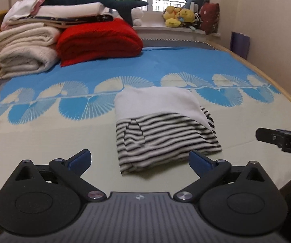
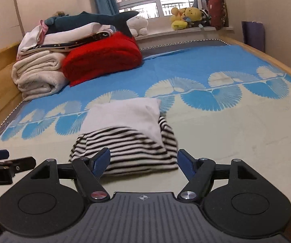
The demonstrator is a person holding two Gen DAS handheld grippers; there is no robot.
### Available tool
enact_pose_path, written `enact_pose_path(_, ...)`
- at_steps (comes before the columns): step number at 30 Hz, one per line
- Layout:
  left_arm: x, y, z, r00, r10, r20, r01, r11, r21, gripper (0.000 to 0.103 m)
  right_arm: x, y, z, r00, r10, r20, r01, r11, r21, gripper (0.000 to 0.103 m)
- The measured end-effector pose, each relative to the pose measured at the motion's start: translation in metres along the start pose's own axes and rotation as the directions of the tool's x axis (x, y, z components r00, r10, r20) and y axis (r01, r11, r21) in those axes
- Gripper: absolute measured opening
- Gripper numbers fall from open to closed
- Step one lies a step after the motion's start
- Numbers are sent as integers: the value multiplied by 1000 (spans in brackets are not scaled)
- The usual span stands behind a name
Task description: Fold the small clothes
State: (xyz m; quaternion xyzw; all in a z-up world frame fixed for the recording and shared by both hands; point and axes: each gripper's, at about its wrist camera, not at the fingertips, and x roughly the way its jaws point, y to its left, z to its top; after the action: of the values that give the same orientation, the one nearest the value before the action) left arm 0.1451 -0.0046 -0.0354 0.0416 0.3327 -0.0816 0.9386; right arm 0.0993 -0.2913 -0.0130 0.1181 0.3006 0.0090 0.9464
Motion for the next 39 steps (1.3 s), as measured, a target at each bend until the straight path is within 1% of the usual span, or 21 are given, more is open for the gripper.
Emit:
enact_pose_path(3, -12, 1, -14, 1000, -13, 13, 14, 999, -44, 102, -6, 2, -7, 1000, 4, -7, -4, 1000, 8, 74)
enact_pose_path(5, -15, 3, -26, 999, -19, 40, 22, 998, -62, 102, -9, 6, -12, 1000, 2, -12, -2, 1000, 1, 74)
enact_pose_path(8, -9, 9, -45, 997, 1, 76, 5, 997, -76, 102, -7, 15, -17, 1000, -12, -21, 11, 999, -39, 74)
enact_pose_path(9, -3, 10, -51, 997, 20, 71, -15, 997, -74, 102, -4, 18, -18, 1000, -17, -24, 15, 998, -57, 75)
enact_pose_path(10, 4, 11, -49, 999, 52, 15, -51, 994, -96, 102, -2, 21, -19, 999, -21, -26, 19, 997, -75, 75)
enact_pose_path(11, 9, 16, -45, 999, 43, -12, -44, 989, -141, 102, 0, 25, -20, 999, -26, -27, 23, 995, -96, 74)
enact_pose_path(12, 9, 20, -42, 1000, 3, 8, -1, 981, -193, 102, 3, 29, -22, 999, -33, -30, 29, 993, -116, 74)
enact_pose_path(13, 9, 22, -40, 1000, -1, 28, 7, 977, -212, 102, 6, 32, -23, 999, -39, -34, 34, 991, -132, 74)
enact_pose_path(15, 13, 20, -37, 999, 21, 24, -15, 977, -213, 102, 10, 37, -24, 998, -40, -43, 33, 988, -153, 74)
enact_pose_path(17, 21, 18, -36, 1000, 2, 3, -1, 974, -226, 102, 15, 42, -25, 998, -45, -48, 36, 983, -177, 74)
enact_pose_path(19, 25, 13, -35, 1000, -9, -2, 8, 975, -220, 102, 18, 44, -25, 998, -51, -48, 41, 981, -188, 74)
enact_pose_path(24, 29, -3, -36, 1000, -15, 10, 16, 986, -167, 102, 24, 45, -26, 997, -60, -56, 49, 984, -170, 74)
enact_pose_path(29, 32, -8, -39, 1000, -24, 11, 25, 991, -135, 102, 23, 46, -28, 997, -56, -55, 46, 983, -178, 75)
enact_pose_path(39, 32, -6, -40, 1000, -20, 14, 21, 992, -128, 102, 21, 46, -28, 997, -54, -54, 44, 983, -181, 74)
